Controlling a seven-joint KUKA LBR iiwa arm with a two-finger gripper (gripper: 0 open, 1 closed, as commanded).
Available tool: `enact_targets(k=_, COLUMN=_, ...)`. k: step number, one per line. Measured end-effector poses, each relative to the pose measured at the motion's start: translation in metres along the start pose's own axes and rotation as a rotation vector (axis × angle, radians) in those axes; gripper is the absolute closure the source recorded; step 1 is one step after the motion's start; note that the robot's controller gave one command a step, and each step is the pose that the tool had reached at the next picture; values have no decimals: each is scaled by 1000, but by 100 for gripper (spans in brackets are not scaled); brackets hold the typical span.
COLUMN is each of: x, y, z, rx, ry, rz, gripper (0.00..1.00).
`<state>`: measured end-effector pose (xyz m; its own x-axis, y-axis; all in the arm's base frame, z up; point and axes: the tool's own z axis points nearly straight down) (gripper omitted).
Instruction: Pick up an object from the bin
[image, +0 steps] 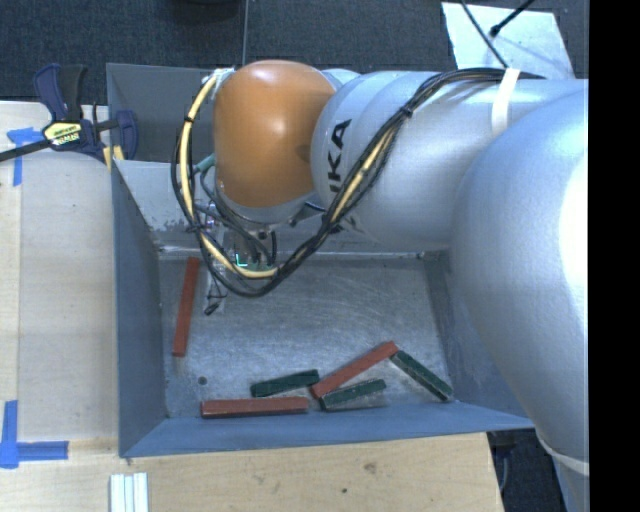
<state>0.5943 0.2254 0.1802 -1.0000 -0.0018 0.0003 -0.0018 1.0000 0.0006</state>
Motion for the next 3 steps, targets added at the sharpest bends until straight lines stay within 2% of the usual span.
enact_targets(k=1, x=-1, y=8, z=38, rx=1, ry=1, rz=-558, gripper=0)
enact_targets(k=2, x=-10, y=16, z=41, rx=-1, ry=-5, rz=-974, gripper=0)
enact_targets(k=3, x=-23, y=16, z=40, rx=0, ry=-5, rz=-1444, gripper=0)
